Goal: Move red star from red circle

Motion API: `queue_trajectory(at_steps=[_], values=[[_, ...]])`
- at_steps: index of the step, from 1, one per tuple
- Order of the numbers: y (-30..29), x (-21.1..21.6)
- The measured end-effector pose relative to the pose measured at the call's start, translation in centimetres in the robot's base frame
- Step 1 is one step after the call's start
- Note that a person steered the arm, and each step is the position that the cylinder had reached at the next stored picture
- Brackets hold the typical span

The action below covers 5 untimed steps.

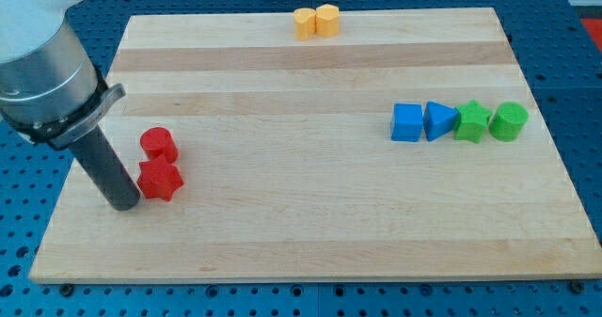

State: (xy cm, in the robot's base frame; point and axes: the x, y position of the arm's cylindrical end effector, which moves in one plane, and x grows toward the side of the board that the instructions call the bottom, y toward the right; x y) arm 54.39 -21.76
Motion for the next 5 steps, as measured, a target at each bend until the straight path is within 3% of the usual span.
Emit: queue_trajectory(at_steps=[3,5], values=[[2.1,2.9],[5.5,-0.8]])
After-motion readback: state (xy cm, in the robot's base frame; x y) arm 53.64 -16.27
